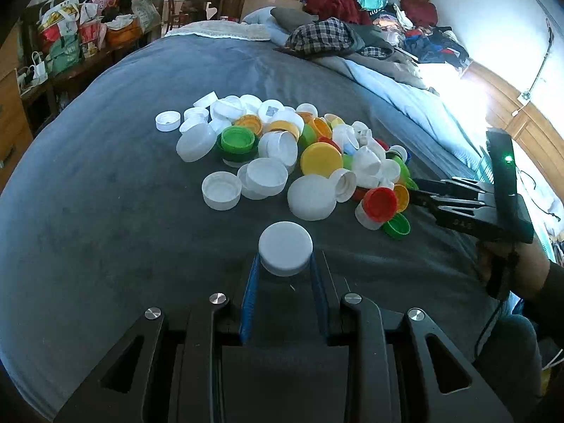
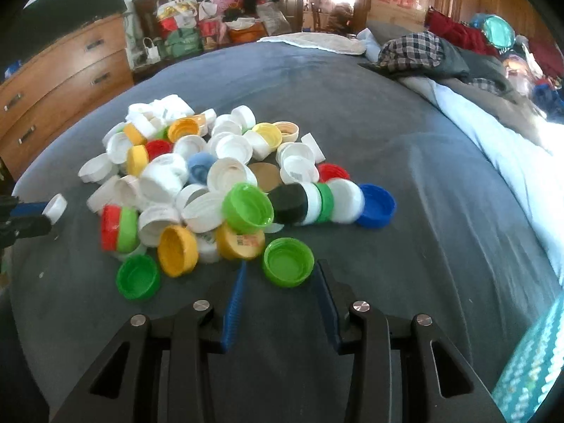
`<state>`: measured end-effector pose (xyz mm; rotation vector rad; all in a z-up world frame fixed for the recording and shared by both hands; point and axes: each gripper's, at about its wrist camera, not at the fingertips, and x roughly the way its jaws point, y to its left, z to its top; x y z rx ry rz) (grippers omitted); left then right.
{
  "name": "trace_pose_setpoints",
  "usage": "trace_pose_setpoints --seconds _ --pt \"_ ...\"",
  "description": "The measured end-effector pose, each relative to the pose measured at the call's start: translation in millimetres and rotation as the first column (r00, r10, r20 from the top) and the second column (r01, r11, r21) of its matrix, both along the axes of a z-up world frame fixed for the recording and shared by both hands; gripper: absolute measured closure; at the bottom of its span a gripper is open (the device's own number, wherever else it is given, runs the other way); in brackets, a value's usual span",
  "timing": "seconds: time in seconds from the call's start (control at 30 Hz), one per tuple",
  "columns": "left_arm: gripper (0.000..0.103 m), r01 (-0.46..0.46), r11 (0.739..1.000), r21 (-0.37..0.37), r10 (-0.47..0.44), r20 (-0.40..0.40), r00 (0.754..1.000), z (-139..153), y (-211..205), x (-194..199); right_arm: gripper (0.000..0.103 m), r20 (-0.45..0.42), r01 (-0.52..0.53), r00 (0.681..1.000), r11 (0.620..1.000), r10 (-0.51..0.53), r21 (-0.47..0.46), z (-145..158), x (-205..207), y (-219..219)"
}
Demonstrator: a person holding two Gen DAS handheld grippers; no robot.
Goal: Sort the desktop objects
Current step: 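Grasp a green cap with the right tool while the left tool holds its cap, then carry the white and green caps over the blue basket and open both tools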
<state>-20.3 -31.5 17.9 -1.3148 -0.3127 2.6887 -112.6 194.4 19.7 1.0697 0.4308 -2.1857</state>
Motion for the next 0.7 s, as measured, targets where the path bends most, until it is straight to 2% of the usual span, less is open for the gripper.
trace_pose_setpoints --seconds 0.03,0.07,0.2,0.33,0.5,0.6,0.7 --pt "0.079 0.0 1.0 0.001 0.0 0.0 1.0 0 0 0 0.063 0.005 0.003 1.0 1.0 -0.004 0.001 -1 -1 0" --pt "0.079 -0.001 1.0 0.002 0.001 -0.002 1.0 1 0 0 0.071 0.005 0.011 1.0 1.0 -0.011 0.002 0 0 1" --pt "0.079 0.01 1.0 0.002 -0.01 -0.011 1.0 4 3 2 0.071 0.02 0.045 0.999 0.999 -0.045 -0.005 6 12 11" --pt "0.079 0.039 0.999 -0.015 -0.039 -0.041 0.998 15 16 7 0.071 0.026 0.082 0.996 0.997 -0.081 -0.016 23 41 27" --pt "0.079 0.069 0.998 -0.015 -0.07 -0.084 0.994 37 35 14 0.071 0.024 0.128 0.992 0.989 -0.127 -0.075 56 78 48" --pt "0.079 0.094 0.995 -0.02 -0.096 -0.119 0.988 53 50 17 0.071 -0.011 0.14 0.99 0.983 -0.142 -0.115 84 100 56" --pt "0.079 0.126 0.992 -0.025 -0.128 -0.149 0.981 69 67 18 0.071 -0.065 0.139 0.987 0.983 -0.147 -0.117 105 116 61"
